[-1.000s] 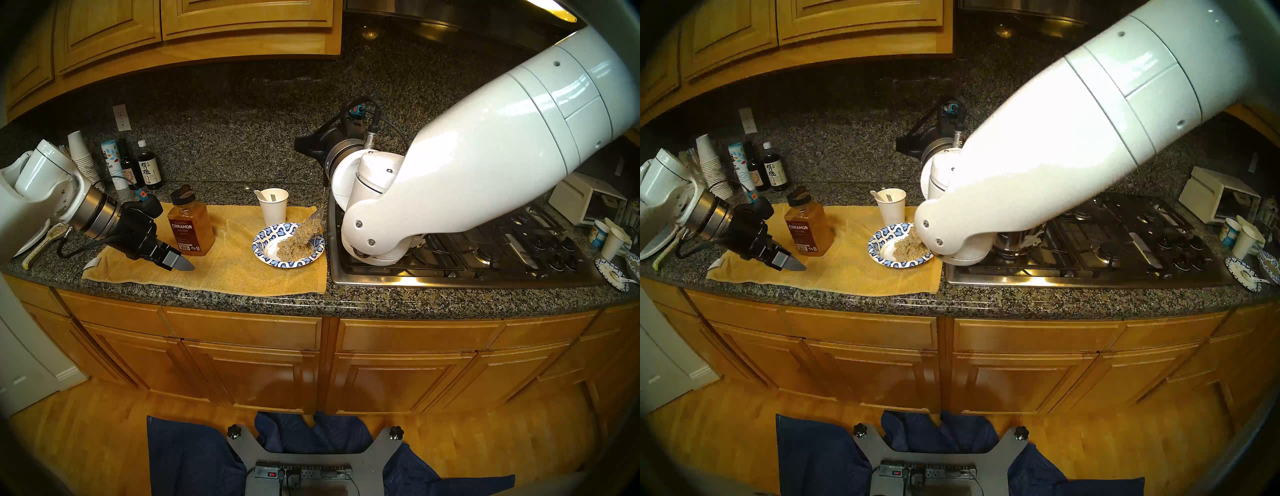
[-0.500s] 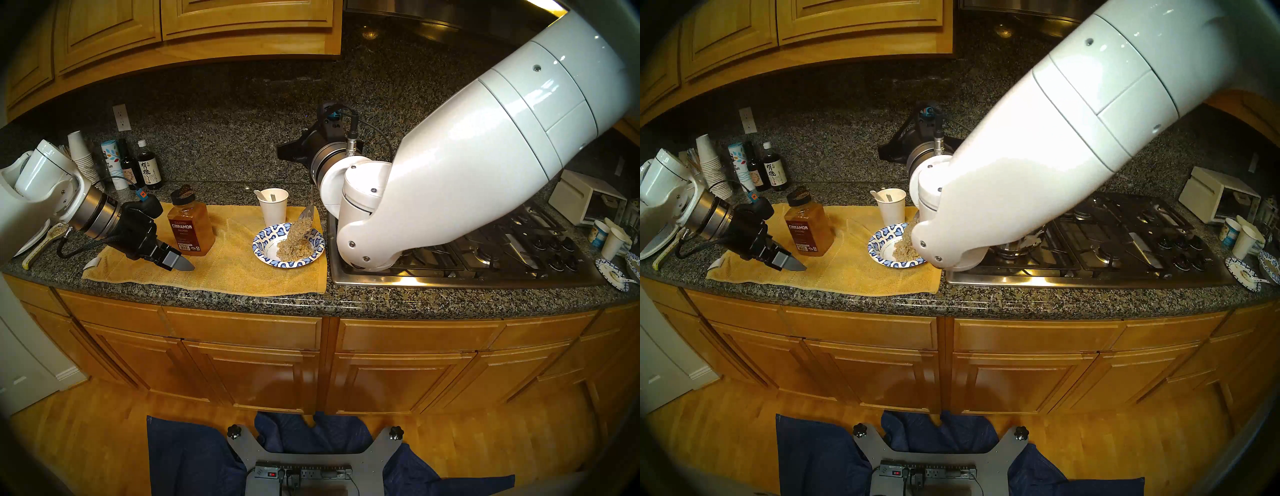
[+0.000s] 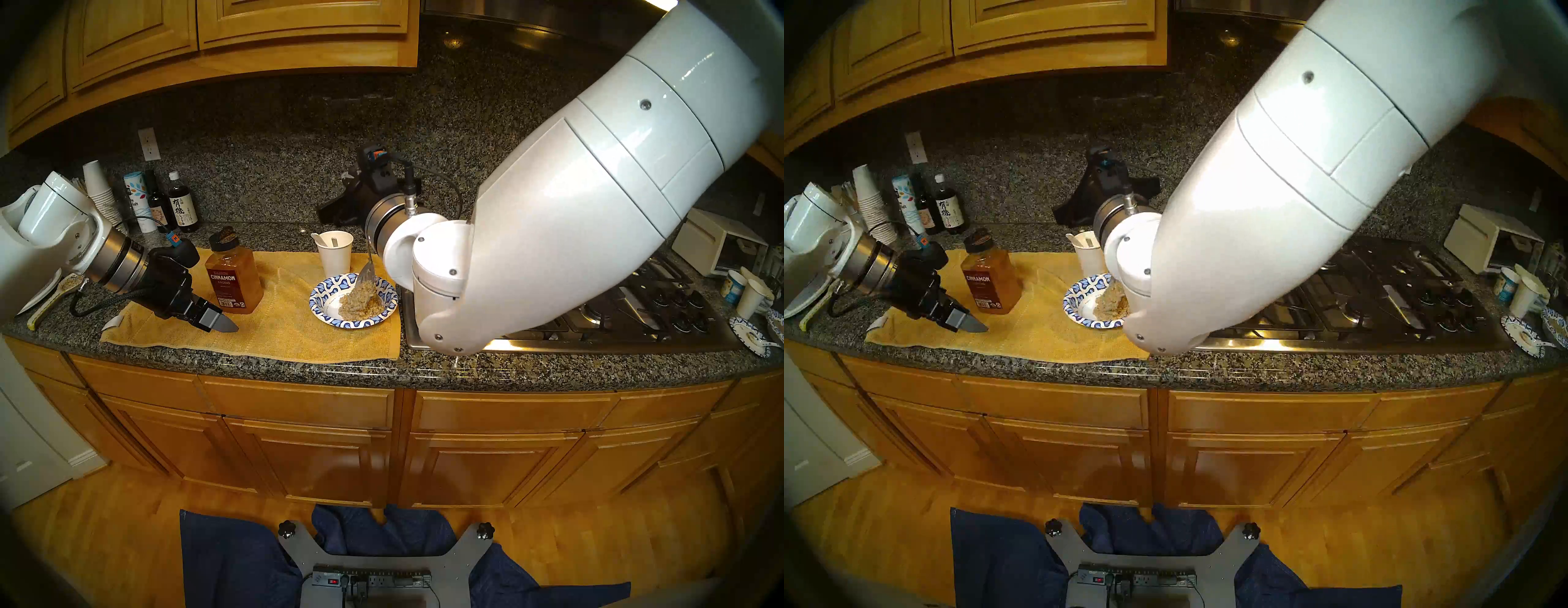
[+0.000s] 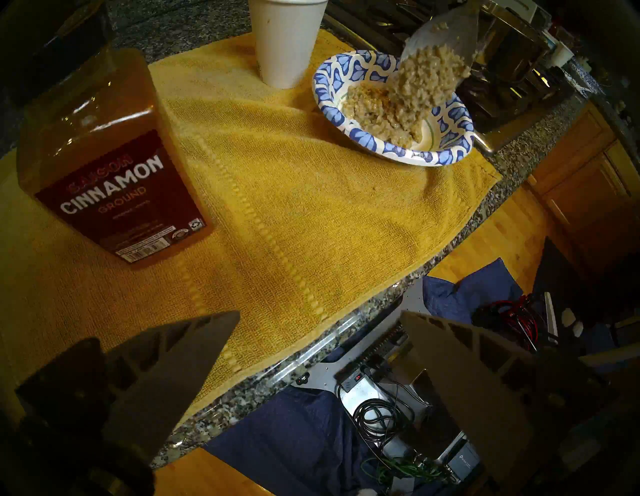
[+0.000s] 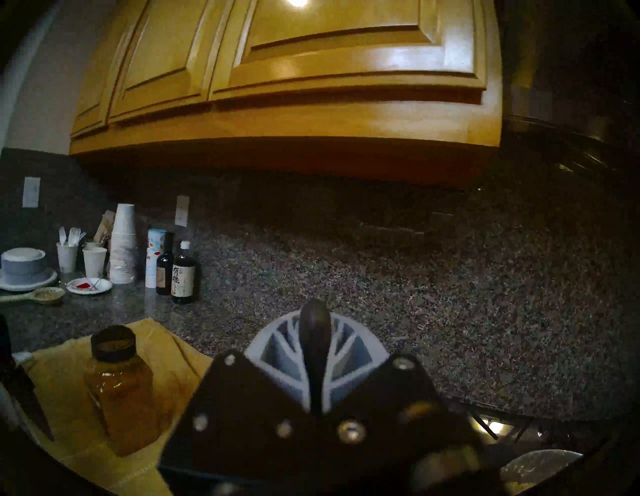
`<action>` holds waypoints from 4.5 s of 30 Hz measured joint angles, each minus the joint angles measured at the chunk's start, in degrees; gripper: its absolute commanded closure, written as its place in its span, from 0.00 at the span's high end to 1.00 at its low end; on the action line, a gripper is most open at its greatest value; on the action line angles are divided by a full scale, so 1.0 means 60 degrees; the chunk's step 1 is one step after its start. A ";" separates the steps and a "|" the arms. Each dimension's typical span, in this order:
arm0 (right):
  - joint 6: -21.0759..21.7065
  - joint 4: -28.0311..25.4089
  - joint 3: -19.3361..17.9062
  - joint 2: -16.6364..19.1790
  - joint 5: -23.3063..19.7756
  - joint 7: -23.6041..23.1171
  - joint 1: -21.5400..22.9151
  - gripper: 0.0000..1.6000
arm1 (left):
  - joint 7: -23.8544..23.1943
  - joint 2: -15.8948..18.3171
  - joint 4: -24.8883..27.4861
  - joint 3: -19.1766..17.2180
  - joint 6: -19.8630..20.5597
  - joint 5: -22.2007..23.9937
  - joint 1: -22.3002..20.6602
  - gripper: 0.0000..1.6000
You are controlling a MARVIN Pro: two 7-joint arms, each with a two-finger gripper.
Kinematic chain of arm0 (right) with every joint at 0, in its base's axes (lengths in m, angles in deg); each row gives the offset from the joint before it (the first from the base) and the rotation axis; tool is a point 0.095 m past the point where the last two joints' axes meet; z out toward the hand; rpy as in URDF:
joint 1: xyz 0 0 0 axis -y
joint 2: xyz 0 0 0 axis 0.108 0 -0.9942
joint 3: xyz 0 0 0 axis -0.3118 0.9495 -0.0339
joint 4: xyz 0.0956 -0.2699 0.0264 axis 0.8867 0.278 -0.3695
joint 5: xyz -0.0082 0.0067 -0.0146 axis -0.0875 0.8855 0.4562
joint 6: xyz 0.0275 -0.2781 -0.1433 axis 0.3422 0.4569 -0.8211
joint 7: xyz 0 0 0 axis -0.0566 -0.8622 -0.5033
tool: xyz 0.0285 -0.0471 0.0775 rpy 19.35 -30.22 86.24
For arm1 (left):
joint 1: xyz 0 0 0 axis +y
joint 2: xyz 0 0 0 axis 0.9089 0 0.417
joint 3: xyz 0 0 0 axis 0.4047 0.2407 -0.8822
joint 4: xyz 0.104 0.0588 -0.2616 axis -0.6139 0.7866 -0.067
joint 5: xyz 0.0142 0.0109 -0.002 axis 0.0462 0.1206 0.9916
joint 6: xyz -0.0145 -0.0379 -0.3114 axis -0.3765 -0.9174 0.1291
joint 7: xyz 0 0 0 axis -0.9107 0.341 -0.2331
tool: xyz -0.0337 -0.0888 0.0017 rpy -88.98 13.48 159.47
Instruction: Scoop oatmeal into bowl and add cinnamon
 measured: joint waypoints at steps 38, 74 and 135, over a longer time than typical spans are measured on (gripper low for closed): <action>-0.0001 0.0660 0.0314 -0.0255 0.1344 -0.0002 0.0119 0.00 | -0.0004 0.0000 -0.0001 0.0004 -0.0035 0.0000 0.0009 1.00; -0.0003 0.0962 0.0865 0.0001 0.2208 -0.0004 0.0030 0.00 | -0.0006 0.0000 -0.0001 0.0012 -0.0069 -0.0001 0.0031 1.00; -0.0001 0.0263 0.0499 0.0973 0.3000 -0.0003 -0.0891 0.00 | -0.0007 0.0000 -0.0002 0.0012 -0.0100 -0.0001 0.0043 1.00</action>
